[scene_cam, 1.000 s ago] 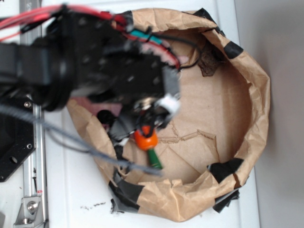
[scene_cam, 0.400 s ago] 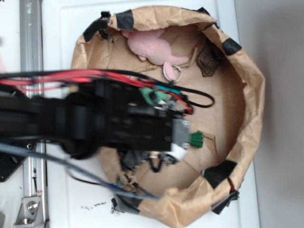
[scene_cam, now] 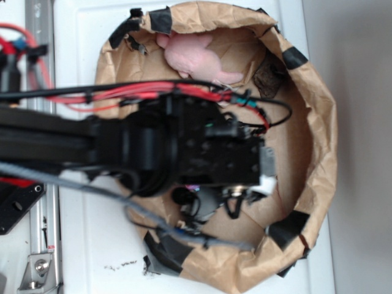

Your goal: Grab the carrot.

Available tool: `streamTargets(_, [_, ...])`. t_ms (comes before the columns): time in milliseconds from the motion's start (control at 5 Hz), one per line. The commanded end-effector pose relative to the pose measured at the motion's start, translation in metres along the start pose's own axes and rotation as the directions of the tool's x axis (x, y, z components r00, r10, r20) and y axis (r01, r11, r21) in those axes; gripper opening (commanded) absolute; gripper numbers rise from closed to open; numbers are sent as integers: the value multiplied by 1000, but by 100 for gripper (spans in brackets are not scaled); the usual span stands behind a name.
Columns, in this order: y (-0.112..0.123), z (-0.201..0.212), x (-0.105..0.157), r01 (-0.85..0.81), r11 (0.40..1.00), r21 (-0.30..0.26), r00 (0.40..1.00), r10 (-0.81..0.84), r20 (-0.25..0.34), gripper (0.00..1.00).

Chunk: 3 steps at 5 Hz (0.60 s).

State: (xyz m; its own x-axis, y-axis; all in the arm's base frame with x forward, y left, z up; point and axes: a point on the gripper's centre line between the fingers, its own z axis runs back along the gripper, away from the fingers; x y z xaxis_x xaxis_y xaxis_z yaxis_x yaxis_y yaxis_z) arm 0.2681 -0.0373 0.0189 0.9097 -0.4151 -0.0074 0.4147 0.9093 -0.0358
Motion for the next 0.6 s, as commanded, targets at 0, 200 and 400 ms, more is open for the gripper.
streamTargets(0, [17,42,-12,-279,957,77,952,265,157,0])
streamTargets(200, [36,91,-21,-472,881,39,847,441,297,0])
streamTargets(400, [51,141,-24,-563,827,9,779,526,342,0])
